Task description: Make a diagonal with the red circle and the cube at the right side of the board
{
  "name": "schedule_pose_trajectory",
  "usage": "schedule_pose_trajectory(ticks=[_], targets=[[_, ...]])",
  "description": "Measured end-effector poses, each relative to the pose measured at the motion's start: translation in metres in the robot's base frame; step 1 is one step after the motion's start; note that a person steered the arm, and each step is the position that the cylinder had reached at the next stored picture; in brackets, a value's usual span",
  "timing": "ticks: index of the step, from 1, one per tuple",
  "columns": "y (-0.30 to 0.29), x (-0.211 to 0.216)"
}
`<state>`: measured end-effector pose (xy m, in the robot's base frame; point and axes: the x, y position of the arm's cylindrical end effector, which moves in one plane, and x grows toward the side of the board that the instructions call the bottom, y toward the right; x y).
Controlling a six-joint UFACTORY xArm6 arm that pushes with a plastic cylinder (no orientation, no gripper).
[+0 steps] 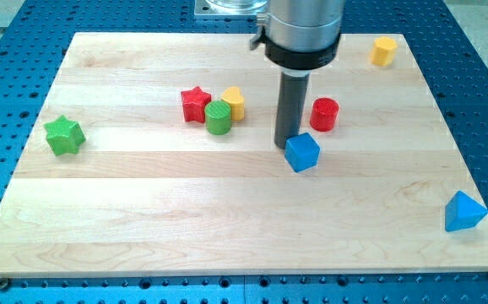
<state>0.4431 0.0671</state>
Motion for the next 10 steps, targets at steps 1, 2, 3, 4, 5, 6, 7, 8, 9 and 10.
schedule_pose_trajectory(ticks=[1,2,3,4,5,6,7,8,9,10], targets=[[-0.002,0.002],[-0.026,0.023],[0.008,0.061],[0.056,0.051],[0.060,0.052],[0.030,0.060],[-0.045,0.061],[-0.046,0.050],[0.024,0.023],[0.061,0.014]])
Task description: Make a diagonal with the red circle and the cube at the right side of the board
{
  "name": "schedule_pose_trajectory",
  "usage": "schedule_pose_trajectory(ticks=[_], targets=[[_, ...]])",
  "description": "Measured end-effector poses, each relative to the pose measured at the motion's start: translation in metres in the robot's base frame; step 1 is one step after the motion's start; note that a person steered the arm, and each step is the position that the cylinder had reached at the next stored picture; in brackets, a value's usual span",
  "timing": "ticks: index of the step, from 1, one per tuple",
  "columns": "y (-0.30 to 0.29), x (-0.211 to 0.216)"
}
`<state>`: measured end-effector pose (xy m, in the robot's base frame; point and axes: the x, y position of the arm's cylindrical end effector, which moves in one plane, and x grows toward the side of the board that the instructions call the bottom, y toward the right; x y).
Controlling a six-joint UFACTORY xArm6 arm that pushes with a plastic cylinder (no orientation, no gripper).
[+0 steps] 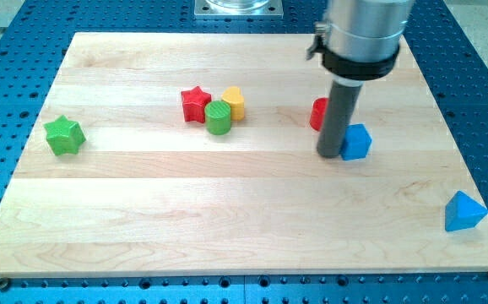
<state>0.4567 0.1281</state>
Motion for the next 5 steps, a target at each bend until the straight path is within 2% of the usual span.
schedule_pose_trajectory(ticks=[1,2,3,5], targets=[[0.007,-0.002],[0.056,-0.045],[0.069,-0.057],[0.066,0.017]])
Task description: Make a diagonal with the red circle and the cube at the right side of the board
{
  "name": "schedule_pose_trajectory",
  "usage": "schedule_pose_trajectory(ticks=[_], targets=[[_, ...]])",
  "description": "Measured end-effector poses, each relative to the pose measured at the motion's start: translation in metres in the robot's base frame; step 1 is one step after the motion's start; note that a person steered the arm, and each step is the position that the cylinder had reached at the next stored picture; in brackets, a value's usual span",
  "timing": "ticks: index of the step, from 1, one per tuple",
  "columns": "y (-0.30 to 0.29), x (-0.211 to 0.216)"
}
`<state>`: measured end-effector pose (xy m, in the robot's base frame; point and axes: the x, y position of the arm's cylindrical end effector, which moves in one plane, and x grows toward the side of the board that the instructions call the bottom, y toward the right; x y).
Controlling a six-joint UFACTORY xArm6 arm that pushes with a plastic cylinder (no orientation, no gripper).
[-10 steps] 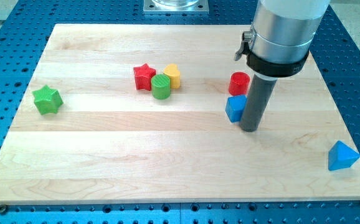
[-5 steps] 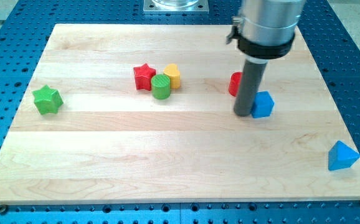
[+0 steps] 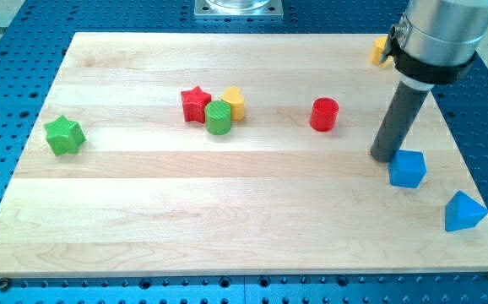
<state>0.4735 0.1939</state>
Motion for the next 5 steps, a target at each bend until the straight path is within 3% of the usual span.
schedule_pose_trajectory(ticks=[2,3,4,5], targets=[[0.025,-0.019],[0.028,-0.011],[0.023,0.024],[0.023,0.025]])
